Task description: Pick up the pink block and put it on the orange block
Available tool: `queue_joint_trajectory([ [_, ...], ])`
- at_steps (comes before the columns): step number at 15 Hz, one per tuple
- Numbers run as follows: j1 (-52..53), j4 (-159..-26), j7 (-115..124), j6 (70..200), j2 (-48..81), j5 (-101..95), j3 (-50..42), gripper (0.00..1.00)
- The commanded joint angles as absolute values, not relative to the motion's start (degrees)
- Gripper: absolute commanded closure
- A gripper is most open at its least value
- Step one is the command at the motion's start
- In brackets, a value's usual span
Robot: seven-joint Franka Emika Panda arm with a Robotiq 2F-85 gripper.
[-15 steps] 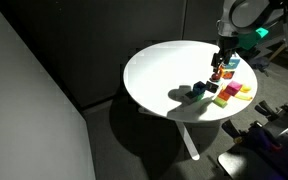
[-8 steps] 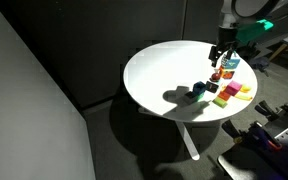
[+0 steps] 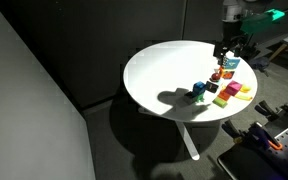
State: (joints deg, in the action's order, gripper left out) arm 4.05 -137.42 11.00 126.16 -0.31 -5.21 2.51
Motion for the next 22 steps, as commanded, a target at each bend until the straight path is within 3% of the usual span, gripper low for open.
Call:
queue_joint_trajectory([
  [1, 4.10, -135.97, 12.06, 121.19, -2.39, -4.58, 3.29, 0.00],
  [22, 4.62, -131.13, 11.33, 117.41, -8.13, -1.66, 5.23, 0.00],
])
